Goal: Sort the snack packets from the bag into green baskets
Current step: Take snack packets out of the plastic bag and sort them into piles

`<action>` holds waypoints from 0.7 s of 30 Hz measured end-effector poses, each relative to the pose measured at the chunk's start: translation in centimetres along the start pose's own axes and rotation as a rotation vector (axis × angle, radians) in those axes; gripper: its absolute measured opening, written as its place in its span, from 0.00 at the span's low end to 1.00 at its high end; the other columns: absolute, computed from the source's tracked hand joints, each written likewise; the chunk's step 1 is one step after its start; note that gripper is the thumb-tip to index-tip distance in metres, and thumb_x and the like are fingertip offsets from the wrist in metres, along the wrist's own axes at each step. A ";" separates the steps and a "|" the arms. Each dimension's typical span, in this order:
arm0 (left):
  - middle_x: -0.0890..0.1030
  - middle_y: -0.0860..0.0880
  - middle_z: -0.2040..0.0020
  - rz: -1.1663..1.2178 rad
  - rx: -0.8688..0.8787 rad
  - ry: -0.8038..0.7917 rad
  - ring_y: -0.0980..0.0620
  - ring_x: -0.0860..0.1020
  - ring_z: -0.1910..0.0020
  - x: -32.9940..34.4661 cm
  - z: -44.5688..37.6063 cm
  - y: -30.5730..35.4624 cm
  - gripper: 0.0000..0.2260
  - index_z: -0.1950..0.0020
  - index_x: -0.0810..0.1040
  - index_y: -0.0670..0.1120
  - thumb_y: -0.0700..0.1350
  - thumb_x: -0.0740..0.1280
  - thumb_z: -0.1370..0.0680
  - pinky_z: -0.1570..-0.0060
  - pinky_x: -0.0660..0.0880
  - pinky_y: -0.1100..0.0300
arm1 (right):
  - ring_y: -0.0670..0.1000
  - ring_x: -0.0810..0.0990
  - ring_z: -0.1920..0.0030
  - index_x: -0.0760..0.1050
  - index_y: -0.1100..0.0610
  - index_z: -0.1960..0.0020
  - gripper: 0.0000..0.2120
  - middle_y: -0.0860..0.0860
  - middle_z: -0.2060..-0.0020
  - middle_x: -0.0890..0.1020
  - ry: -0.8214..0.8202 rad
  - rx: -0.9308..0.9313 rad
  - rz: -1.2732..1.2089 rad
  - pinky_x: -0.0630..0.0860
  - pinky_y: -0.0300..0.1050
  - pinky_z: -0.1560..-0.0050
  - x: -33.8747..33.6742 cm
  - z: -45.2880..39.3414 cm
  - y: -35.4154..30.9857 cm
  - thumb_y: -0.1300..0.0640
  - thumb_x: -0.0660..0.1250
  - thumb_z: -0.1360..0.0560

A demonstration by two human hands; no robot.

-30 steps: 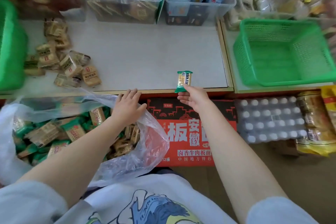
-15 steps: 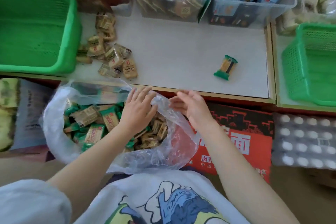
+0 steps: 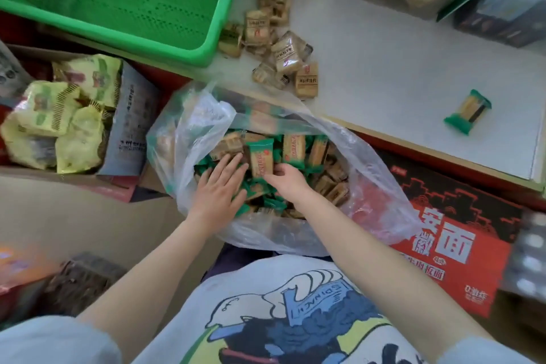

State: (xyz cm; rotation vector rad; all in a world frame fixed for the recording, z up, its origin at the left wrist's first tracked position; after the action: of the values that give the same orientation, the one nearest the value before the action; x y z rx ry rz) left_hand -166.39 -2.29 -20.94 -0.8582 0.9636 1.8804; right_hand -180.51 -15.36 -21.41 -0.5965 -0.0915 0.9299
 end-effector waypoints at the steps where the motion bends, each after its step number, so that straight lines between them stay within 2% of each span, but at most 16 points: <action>1: 0.45 0.59 0.19 0.005 0.020 0.004 0.57 0.41 0.20 0.2 0.1 -0.4 0.31 0.19 0.56 0.53 0.61 0.42 0.20 0.23 0.50 0.44 | 0.54 0.78 0.39 0.73 0.58 0.29 0.21 0.53 0.36 0.79 0.031 0.013 -0.020 0.77 0.52 0.38 0.7 -0.4 0.0 0.51 0.68 0.20; 5: 0.45 0.60 0.19 0.050 0.028 0.004 0.60 0.39 0.21 0.8 0.2 -1.3 0.32 0.18 0.53 0.55 0.62 0.40 0.21 0.23 0.46 0.47 | 0.53 0.80 0.43 0.78 0.59 0.34 0.21 0.53 0.41 0.82 0.125 0.043 -0.048 0.73 0.44 0.47 1.9 -0.7 0.2 0.48 0.71 0.22; 9: 0.43 0.61 0.19 0.084 -0.002 -0.019 0.63 0.36 0.23 0.3 0.3 -0.8 0.33 0.18 0.49 0.57 0.64 0.36 0.22 0.22 0.44 0.47 | 0.45 0.80 0.52 0.79 0.54 0.39 0.15 0.48 0.47 0.82 0.097 -0.007 -0.031 0.78 0.44 0.54 0.5 2.1 -0.2 0.47 0.69 0.21; 11: 0.48 0.58 0.18 0.079 -0.027 -0.006 0.60 0.41 0.21 -0.6 0.3 0.3 0.31 0.18 0.51 0.56 0.63 0.39 0.20 0.23 0.44 0.48 | 0.46 0.81 0.55 0.79 0.54 0.42 0.13 0.47 0.50 0.83 0.128 -0.067 0.053 0.79 0.43 0.55 -1.5 4.2 -0.3 0.46 0.68 0.20; 13: 0.57 0.54 0.19 0.092 -0.066 0.053 0.54 0.51 0.20 -1.6 0.2 1.5 0.30 0.19 0.57 0.53 0.62 0.42 0.19 0.24 0.47 0.49 | 0.44 0.79 0.61 0.80 0.53 0.47 0.10 0.47 0.56 0.83 0.185 -0.110 0.029 0.74 0.36 0.65 -4.0 6.4 -0.5 0.47 0.66 0.19; 15: 0.65 0.51 0.22 0.128 -0.030 0.141 0.50 0.59 0.22 -3.0 -0.9 4.2 0.33 0.21 0.63 0.50 0.63 0.42 0.21 0.24 0.52 0.48 | 0.45 0.80 0.62 0.79 0.52 0.51 0.07 0.47 0.59 0.84 0.257 -0.136 -0.119 0.73 0.32 0.67 -7.6 8.9 -0.4 0.49 0.67 0.19; 17: 0.67 0.49 0.23 0.147 0.063 0.174 0.49 0.60 0.23 -3.7 -3.4 7.9 0.34 0.21 0.64 0.49 0.63 0.42 0.23 0.25 0.53 0.48 | 0.46 0.82 0.60 0.81 0.53 0.52 0.07 0.48 0.60 0.85 0.336 -0.179 -0.355 0.75 0.35 0.63 -11.5 10.9 0.1 0.51 0.67 0.20; 19: 0.62 0.49 0.20 0.116 0.164 0.143 0.49 0.55 0.20 -3.9 -6.1 12.3 0.33 0.20 0.60 0.50 0.63 0.44 0.22 0.24 0.51 0.50 | 0.46 0.82 0.62 0.81 0.55 0.51 0.07 0.48 0.61 0.85 0.405 -0.210 -0.640 0.75 0.39 0.64 -15.6 12.0 1.1 0.54 0.67 0.19; 21: 0.53 0.50 0.18 0.063 0.255 0.083 0.48 0.48 0.19 -3.3 -8.6 16.7 0.31 0.18 0.53 0.53 0.63 0.49 0.19 0.23 0.47 0.48 | 0.46 0.78 0.68 0.79 0.56 0.50 0.05 0.50 0.64 0.83 0.472 -0.227 -0.784 0.73 0.40 0.68 -19.7 12.5 2.5 0.55 0.65 0.18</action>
State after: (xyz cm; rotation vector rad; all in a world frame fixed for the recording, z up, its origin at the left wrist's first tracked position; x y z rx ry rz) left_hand -178.16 -16.87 -17.41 -0.7645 1.2638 1.7377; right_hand -198.29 -24.00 -8.79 -0.8874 -0.0008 0.0064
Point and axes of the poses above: each hand's wrist, its own z-axis away from the middle knuckle, its own x-axis out of the palm, y = z × x, the point moved 1 cm from there along -z, towards the middle knuckle
